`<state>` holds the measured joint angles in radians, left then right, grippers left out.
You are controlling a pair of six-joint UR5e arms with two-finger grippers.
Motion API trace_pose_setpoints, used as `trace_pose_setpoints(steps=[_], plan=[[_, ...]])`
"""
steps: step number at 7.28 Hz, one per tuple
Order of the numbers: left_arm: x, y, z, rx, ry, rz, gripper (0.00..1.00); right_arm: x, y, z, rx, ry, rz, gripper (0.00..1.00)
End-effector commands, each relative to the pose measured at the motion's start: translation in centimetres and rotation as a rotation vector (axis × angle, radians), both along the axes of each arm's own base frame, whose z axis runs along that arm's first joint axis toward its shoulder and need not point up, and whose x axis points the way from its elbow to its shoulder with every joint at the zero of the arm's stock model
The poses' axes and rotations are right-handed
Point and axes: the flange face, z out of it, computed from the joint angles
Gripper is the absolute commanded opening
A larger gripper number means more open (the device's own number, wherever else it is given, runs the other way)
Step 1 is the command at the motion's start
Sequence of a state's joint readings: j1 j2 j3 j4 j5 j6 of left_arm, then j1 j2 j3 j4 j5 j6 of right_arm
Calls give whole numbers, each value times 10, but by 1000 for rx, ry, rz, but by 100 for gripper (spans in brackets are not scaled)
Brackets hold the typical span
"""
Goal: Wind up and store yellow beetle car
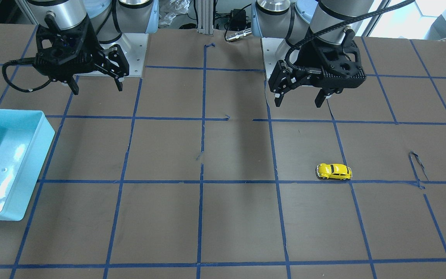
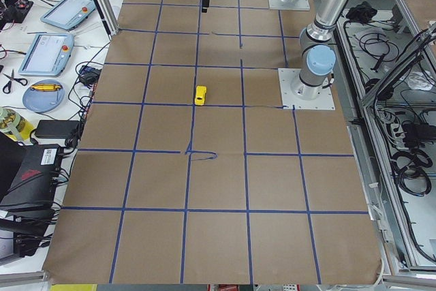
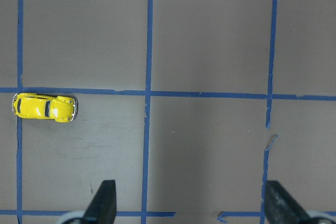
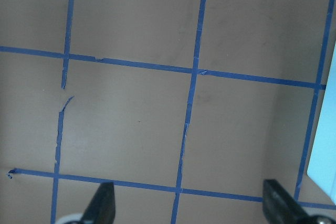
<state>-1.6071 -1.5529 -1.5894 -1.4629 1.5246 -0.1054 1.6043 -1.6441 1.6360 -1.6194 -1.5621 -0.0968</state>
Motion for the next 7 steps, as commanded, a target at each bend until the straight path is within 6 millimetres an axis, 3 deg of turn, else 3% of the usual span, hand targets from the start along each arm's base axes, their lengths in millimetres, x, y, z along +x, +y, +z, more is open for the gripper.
trace_pose_setpoints(steps=[1,7], plan=[[4,-1,-5,25,-16,8,100,-1,0,-4,9,5,4,100],[10,-1,-13,29,-23,-9,100,-1,2,-4,10,28,6,100]])
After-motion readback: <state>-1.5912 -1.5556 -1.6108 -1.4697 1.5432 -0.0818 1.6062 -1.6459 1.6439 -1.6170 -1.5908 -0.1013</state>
